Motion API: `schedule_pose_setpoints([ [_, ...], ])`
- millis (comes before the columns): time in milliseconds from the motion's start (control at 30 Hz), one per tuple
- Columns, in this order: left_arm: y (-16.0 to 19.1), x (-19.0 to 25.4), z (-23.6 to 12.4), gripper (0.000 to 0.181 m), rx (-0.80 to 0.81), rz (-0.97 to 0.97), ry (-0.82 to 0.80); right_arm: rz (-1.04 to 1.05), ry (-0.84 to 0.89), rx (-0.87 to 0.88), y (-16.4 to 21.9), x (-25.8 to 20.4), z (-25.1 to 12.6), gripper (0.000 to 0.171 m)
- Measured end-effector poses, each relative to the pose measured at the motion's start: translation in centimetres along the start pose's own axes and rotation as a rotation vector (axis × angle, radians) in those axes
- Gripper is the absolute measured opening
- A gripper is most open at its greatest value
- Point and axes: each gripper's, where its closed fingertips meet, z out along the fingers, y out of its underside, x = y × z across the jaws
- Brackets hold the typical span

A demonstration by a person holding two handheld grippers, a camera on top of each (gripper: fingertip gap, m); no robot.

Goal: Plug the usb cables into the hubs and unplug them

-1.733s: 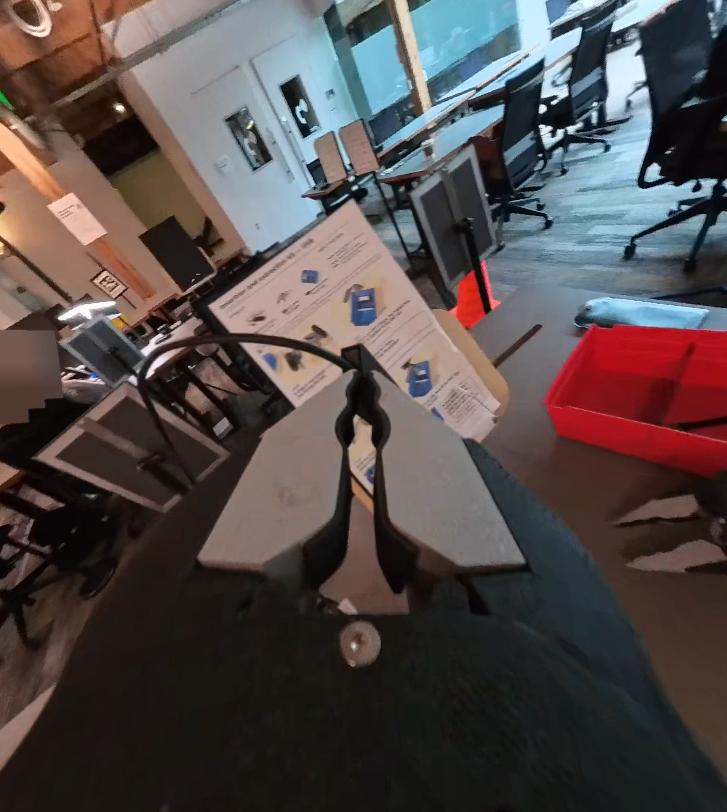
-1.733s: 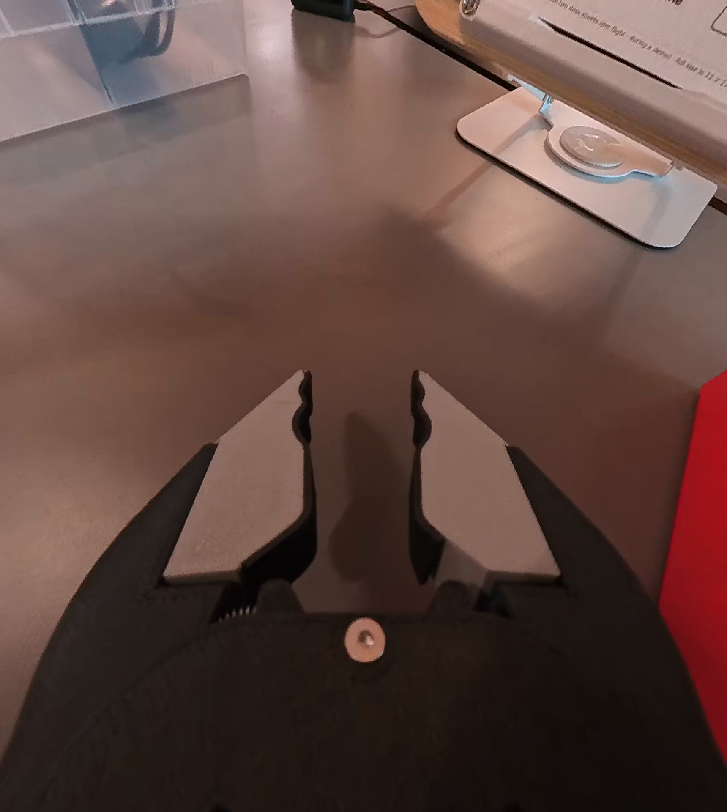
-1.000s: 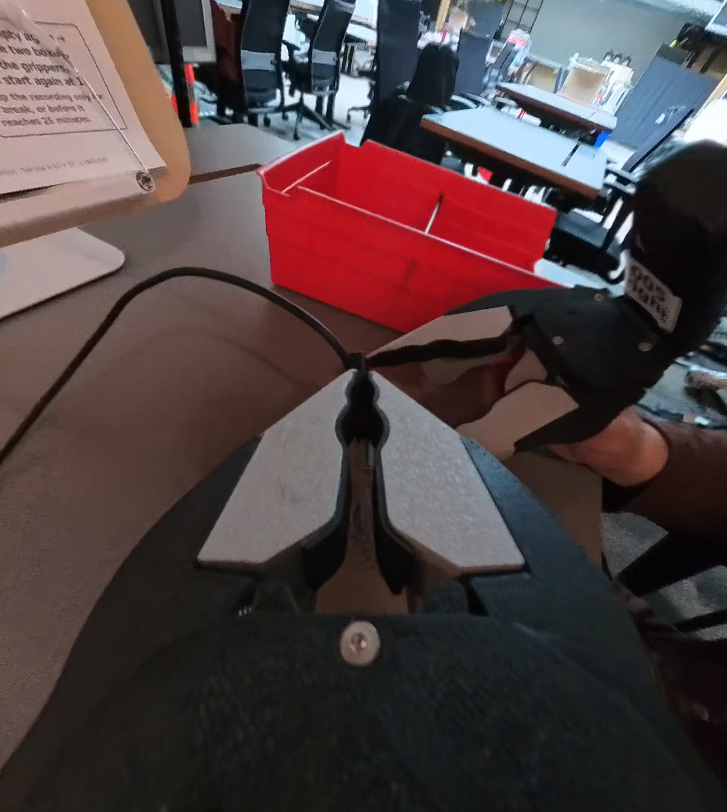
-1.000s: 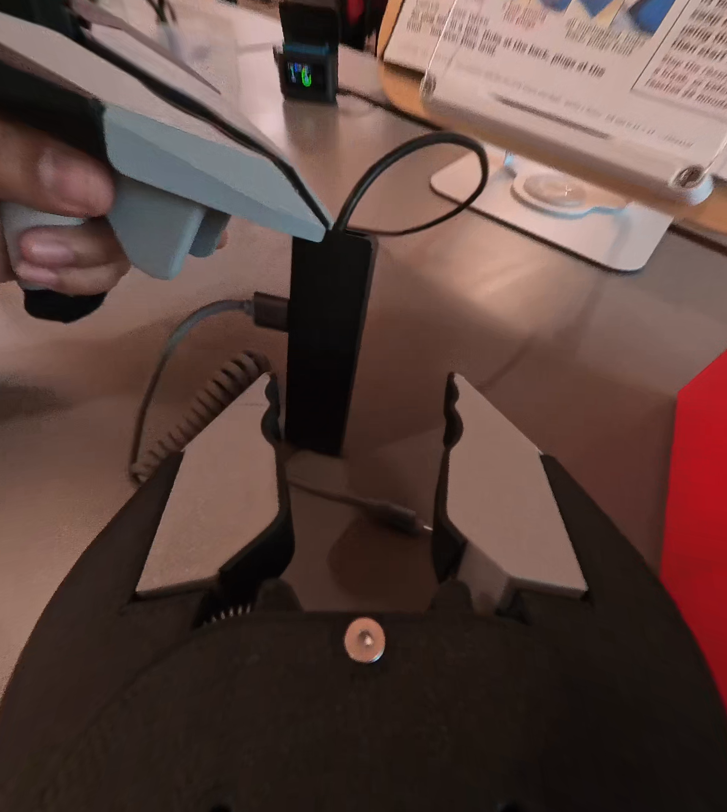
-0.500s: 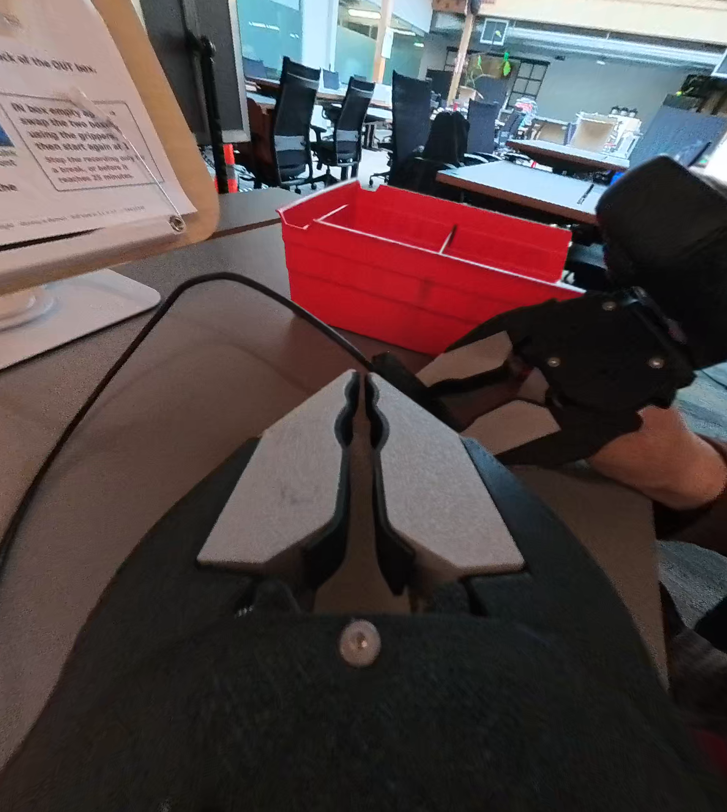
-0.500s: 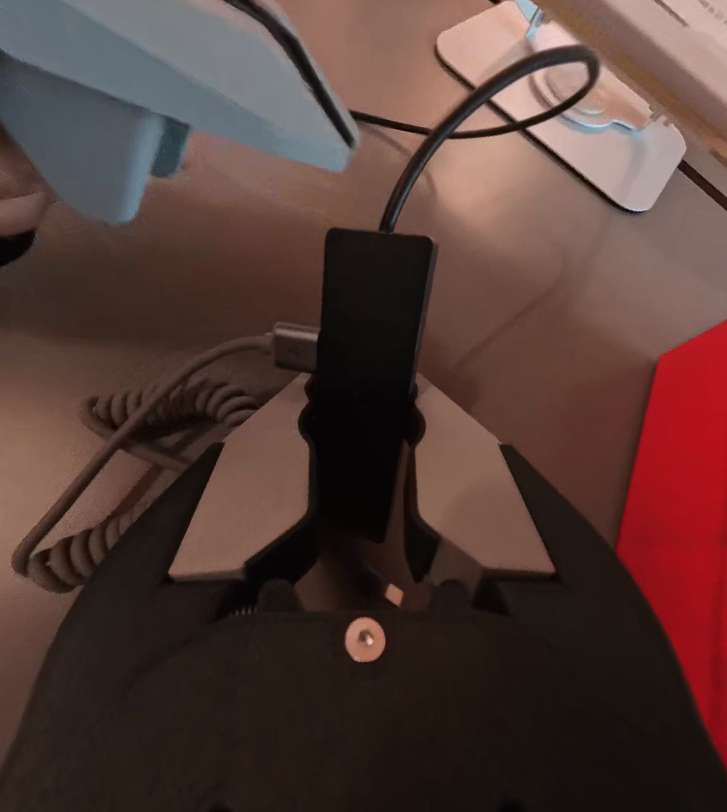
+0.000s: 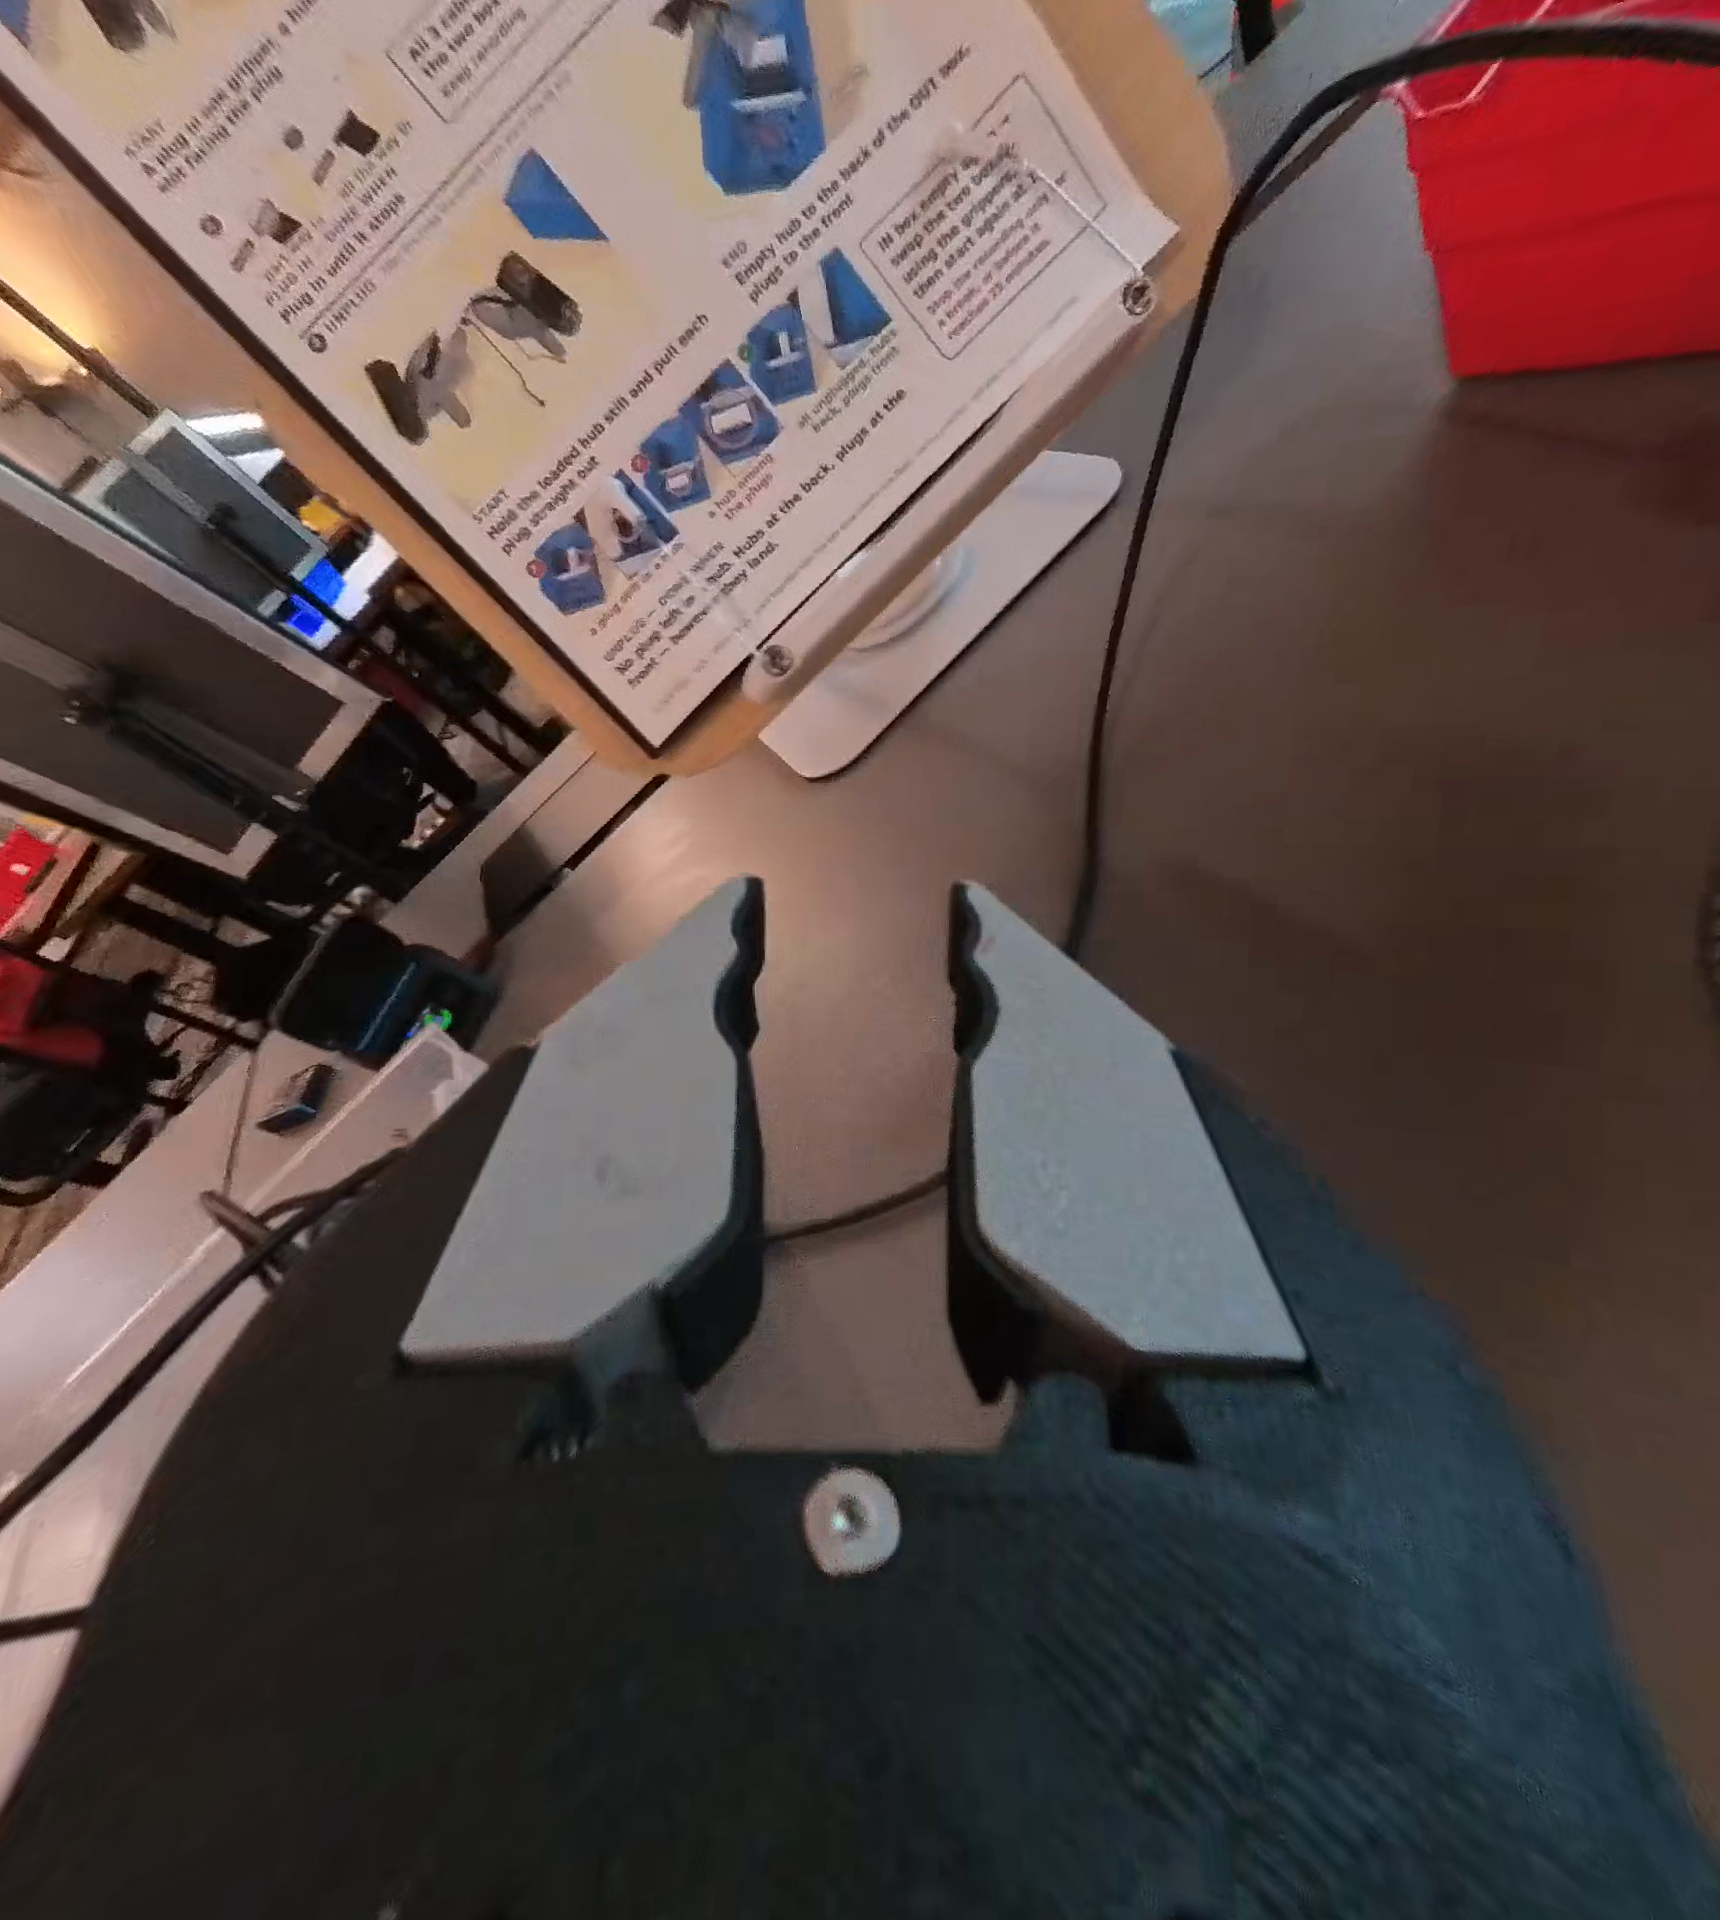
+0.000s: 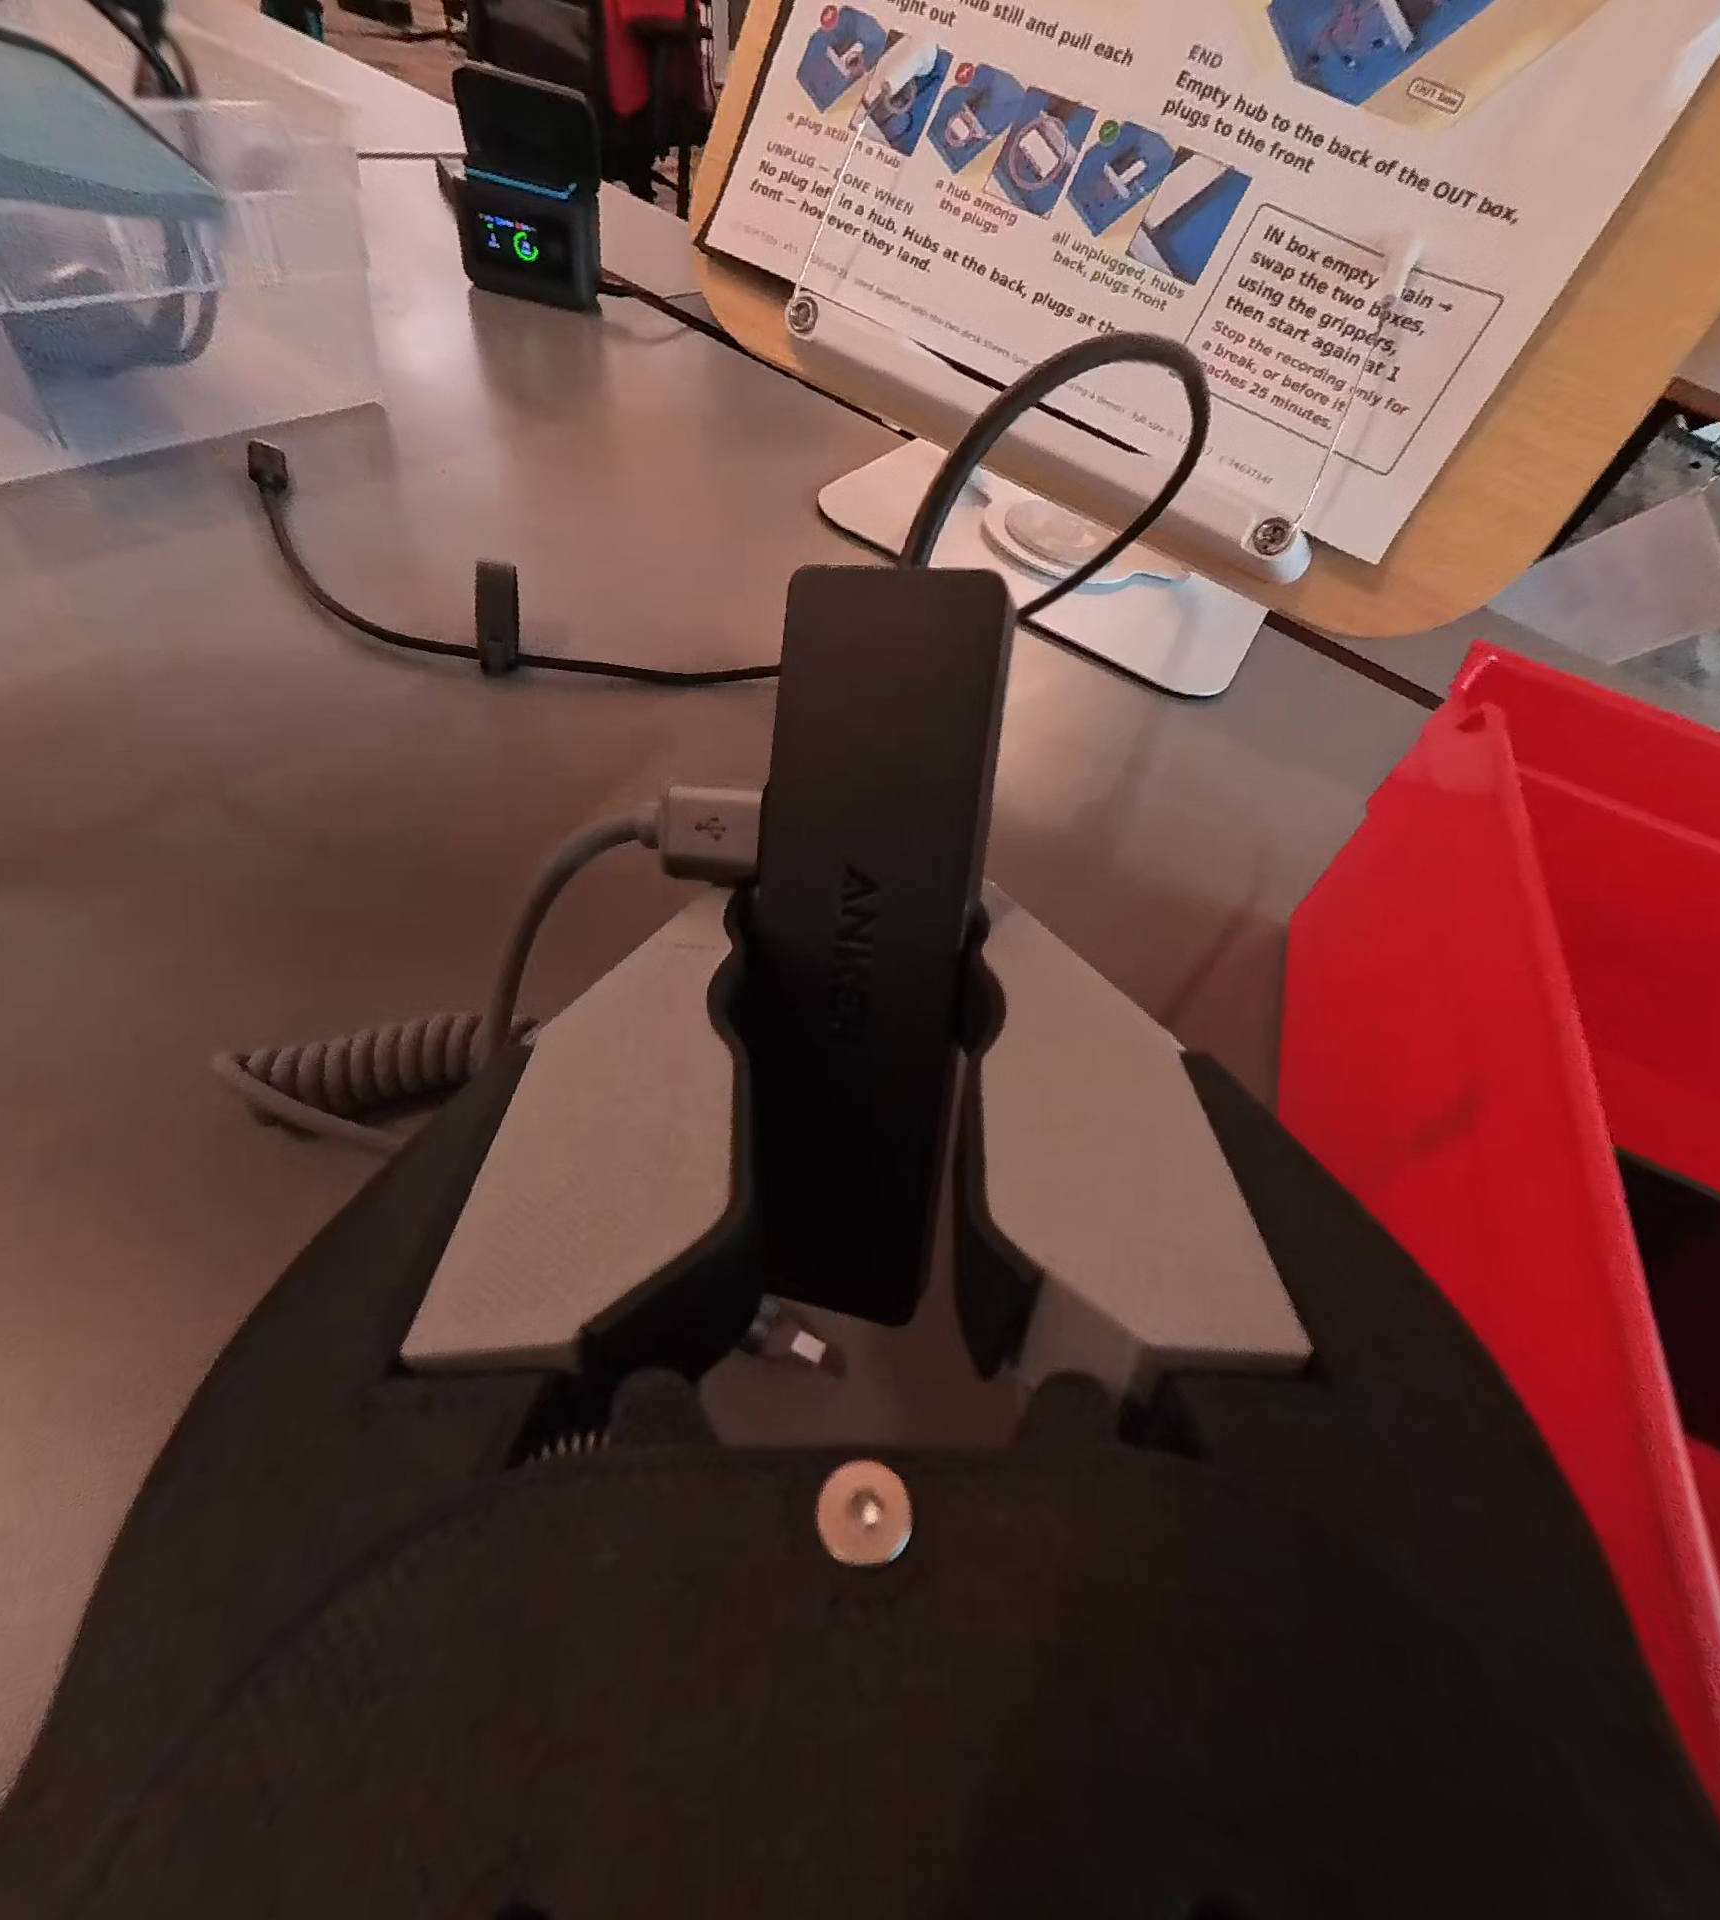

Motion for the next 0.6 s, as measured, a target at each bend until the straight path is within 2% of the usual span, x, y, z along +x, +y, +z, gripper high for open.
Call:
schedule_pose_setpoints([
  [100,0.6,2.2,0.0,0.045,-0.012,-0.008,0.116,0.006,-0.092,0.009,-0.2,-1.4,0.1,0.036],
  [233,-1.0,4.6,0.5,0.051,0.049,0.260,0.052,-0.014,-0.232,0.036,-1.2,-3.3,-0.9,0.036],
  [367,-3.9,8.3,-0.4,0.048,0.205,0.486,0.028,-0.022,-0.367,-0.133,0.1,-4.2,-1.4,0.036],
  [433,-4.6,9.5,-0.6,0.048,0.253,0.558,0.020,-0.003,-0.434,-0.160,0.2,-4.6,-1.9,0.036],
  [533,-4.1,12.0,-0.4,0.057,0.280,0.655,0.080,0.018,-0.560,-0.240,1.1,-5.7,-2.6,0.036],
  [600,-3.9,13.7,-0.5,0.057,0.320,0.727,0.105,0.009,-0.616,-0.307,1.9,-6.2,-2.6,0.036],
])
